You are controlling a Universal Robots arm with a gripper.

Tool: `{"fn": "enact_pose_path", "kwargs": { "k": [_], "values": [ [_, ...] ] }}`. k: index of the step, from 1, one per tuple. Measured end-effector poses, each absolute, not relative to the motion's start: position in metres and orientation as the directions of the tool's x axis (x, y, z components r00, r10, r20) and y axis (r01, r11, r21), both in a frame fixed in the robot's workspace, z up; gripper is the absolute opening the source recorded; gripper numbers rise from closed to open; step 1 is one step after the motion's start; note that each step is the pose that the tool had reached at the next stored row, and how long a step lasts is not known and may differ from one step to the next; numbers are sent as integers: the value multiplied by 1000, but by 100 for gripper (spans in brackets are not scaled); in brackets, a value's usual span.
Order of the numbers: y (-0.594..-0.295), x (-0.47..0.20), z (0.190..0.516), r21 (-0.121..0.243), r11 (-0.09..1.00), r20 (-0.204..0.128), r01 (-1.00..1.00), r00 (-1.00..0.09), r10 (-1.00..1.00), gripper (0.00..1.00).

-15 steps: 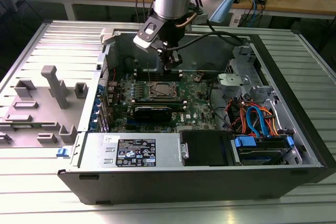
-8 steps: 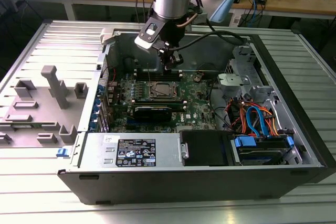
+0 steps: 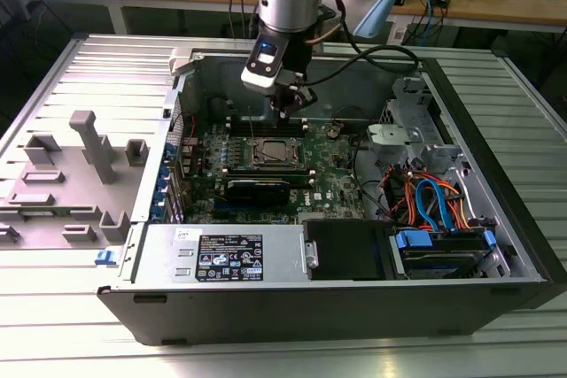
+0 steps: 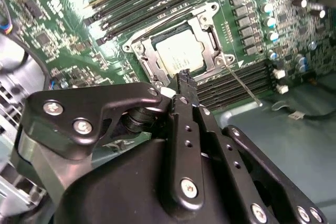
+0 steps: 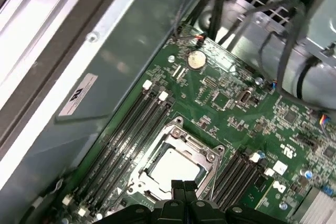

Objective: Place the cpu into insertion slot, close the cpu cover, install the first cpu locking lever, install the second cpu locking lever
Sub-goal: 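Install the first cpu locking lever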

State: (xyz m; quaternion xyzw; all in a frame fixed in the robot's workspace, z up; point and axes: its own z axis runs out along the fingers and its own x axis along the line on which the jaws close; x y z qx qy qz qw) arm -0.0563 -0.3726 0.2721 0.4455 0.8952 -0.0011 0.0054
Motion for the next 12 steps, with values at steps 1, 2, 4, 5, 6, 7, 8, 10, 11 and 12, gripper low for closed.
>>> {"fn": "enact_pose_path", "kwargs": {
  "k": [1, 2, 4, 5, 6, 7, 8, 10, 11, 12],
  "values": [
    [-373, -57, 272, 3, 612, -11, 791, -612, 791, 11],
    [-373, -57, 272, 3, 618, -11, 786, -618, 786, 11],
    [-373, -60, 272, 3, 622, -11, 783, -622, 783, 11],
    [-373, -61, 272, 3, 622, -11, 783, -622, 783, 11],
    [-373, -61, 272, 3, 622, -11, 783, -622, 783, 11],
    [-373, -61, 272, 3, 622, -11, 783, -622, 783, 11],
    [-373, -61, 272, 3, 622, -11, 783, -622, 783, 11],
    [-373, -61, 272, 3, 622, -10, 783, -622, 783, 11],
    [-373, -61, 272, 3, 622, -10, 783, -622, 783, 11],
    [-373, -61, 272, 3, 622, -10, 783, -622, 783, 11]
  ]
}}
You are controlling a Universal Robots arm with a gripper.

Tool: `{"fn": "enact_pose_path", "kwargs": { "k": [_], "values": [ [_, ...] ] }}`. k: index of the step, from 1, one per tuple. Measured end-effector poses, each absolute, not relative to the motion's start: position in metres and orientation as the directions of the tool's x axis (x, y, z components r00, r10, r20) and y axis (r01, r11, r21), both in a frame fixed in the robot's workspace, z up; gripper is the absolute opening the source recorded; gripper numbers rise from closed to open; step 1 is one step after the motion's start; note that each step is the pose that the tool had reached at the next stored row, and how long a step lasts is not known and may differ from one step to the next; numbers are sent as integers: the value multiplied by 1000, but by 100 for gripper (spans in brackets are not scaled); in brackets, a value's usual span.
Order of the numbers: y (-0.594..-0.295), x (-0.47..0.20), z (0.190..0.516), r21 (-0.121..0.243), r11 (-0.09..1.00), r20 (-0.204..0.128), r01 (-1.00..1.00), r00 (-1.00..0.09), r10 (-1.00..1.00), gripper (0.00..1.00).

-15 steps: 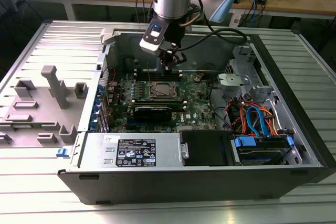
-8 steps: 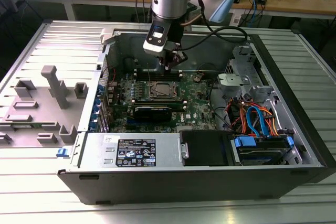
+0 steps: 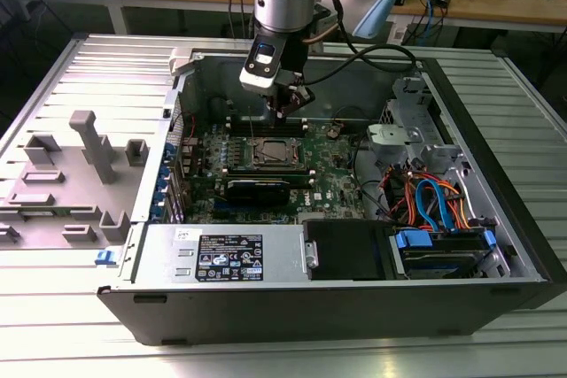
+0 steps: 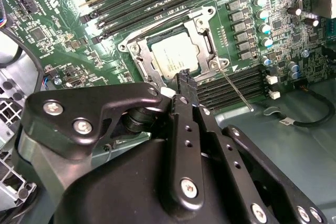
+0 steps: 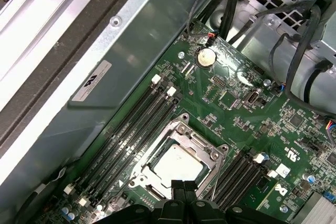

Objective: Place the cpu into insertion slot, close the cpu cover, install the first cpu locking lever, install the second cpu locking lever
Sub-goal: 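Install the first cpu locking lever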

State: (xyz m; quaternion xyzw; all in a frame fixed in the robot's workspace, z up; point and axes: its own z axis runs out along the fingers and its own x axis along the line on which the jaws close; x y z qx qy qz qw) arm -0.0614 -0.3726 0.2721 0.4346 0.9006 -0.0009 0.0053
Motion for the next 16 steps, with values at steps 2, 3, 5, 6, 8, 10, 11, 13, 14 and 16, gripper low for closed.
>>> {"fn": "enact_pose_path", "kwargs": {
  "k": [2, 3, 5, 6, 8, 10, 11, 13, 14, 16],
  "values": [
    [-373, -61, 272, 3, 622, -10, 783, -622, 783, 11],
    [-373, -61, 272, 3, 622, -10, 783, -622, 783, 11],
    [-373, -61, 272, 3, 622, -10, 783, -622, 783, 11],
    [-373, -61, 272, 3, 622, -10, 783, -622, 783, 11],
    [-373, -61, 272, 3, 622, -10, 783, -622, 783, 11],
    [-373, -61, 272, 3, 626, -10, 780, -626, 780, 11],
    [-373, -61, 272, 3, 631, -10, 776, -630, 776, 11],
    [-373, -62, 272, 3, 650, -10, 760, -650, 760, 11],
    [-373, -62, 272, 3, 663, -10, 749, -663, 749, 11],
    [-373, -62, 272, 3, 698, -10, 716, -698, 716, 11]
  ]
}}
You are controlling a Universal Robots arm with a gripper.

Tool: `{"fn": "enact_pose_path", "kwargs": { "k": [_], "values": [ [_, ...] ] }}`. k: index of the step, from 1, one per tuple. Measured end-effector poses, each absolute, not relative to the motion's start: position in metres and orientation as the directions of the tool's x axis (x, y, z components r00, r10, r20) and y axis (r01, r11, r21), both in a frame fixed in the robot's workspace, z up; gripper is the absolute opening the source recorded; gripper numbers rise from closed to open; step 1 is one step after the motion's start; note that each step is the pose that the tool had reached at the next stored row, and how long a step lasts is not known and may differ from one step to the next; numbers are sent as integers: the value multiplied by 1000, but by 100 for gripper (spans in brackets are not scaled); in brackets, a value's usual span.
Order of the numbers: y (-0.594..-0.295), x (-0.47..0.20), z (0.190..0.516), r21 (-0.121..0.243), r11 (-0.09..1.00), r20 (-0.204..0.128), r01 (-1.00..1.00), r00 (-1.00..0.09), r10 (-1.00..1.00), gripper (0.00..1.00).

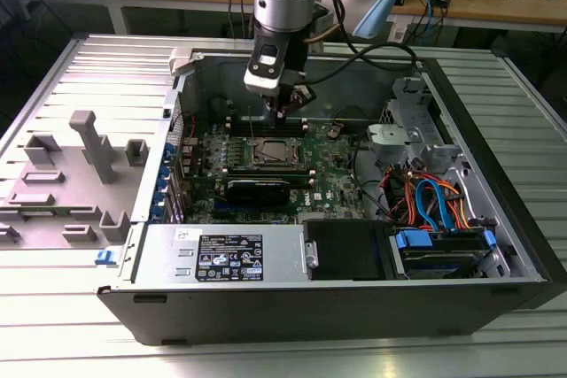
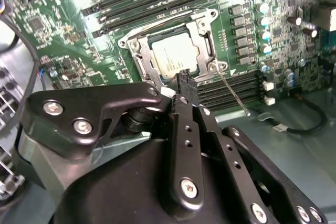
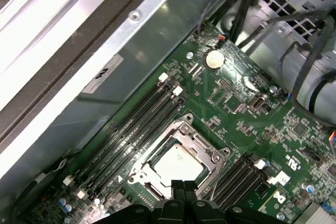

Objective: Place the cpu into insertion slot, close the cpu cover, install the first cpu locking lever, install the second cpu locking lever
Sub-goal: 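Install the first cpu locking lever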

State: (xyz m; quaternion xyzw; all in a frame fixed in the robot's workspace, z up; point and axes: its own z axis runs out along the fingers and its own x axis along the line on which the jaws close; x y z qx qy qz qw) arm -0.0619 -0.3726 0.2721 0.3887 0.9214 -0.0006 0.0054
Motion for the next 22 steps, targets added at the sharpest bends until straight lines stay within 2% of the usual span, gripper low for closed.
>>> {"fn": "enact_pose_path", "kwargs": {
  "k": [8, 15, 22],
  "values": [
    [-373, -62, 272, 3, 815, -10, 579, -815, 579, 11],
    [-373, -62, 272, 3, 822, -10, 569, -822, 569, 11],
    [-373, -64, 272, 4, 887, -10, 462, -887, 462, 11]
  ]
}}
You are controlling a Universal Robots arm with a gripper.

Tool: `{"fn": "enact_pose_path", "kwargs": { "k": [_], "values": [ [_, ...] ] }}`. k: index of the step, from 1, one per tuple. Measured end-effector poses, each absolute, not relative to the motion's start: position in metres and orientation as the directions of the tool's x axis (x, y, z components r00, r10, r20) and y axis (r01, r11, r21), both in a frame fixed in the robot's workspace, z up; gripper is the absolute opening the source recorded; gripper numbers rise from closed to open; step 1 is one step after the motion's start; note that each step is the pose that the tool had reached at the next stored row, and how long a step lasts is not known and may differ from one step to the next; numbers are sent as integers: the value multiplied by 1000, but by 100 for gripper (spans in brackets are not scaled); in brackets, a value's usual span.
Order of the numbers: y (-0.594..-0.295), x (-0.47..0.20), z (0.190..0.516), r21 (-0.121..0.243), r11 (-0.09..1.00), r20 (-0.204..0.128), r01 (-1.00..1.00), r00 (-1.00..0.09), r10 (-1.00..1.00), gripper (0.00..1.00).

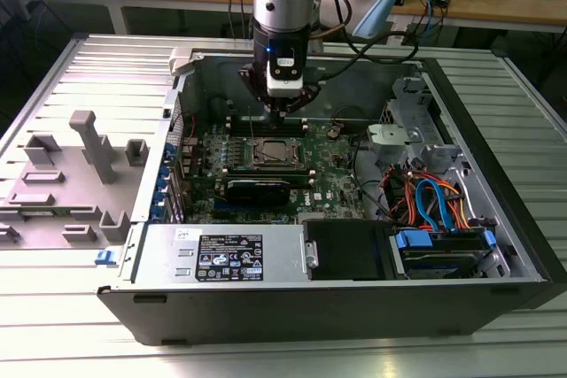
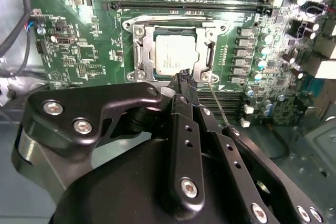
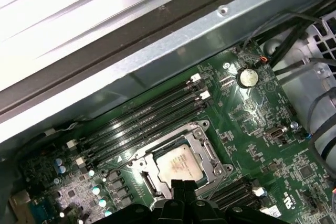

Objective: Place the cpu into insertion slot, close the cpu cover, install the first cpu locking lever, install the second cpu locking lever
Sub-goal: 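Install the first cpu locking lever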

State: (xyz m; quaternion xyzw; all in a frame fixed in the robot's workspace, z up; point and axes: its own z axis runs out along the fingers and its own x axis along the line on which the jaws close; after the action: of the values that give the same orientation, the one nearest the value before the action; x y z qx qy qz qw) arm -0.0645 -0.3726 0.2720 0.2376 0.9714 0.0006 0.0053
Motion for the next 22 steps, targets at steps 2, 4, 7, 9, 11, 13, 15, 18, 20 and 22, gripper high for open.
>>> {"fn": "enact_pose_path", "kwargs": {
  "k": [2, 4, 7, 9, 11, 13, 15, 18, 20, 22],
  "values": [
    [-373, -73, 272, 4, 889, -10, 459, -888, 459, 11],
    [-373, -80, 272, 4, 889, -10, 458, -889, 458, 11],
    [-372, -85, 272, 4, 896, -10, 444, -896, 444, 11],
    [-373, -85, 272, 4, 911, -10, 413, -911, 413, 11],
    [-373, -85, 272, 4, 925, -10, 380, -925, 380, 11],
    [-373, -85, 272, 4, 939, -10, 343, -939, 343, 11],
    [-373, -85, 272, 4, 953, -10, 303, -953, 303, 11],
    [-373, -85, 271, 4, 971, -10, 237, -971, 238, 11],
    [-373, -85, 271, 4, 980, -10, 201, -979, 201, 11],
    [-373, -85, 271, 4, 987, -10, 158, -987, 158, 11]
  ]
}}
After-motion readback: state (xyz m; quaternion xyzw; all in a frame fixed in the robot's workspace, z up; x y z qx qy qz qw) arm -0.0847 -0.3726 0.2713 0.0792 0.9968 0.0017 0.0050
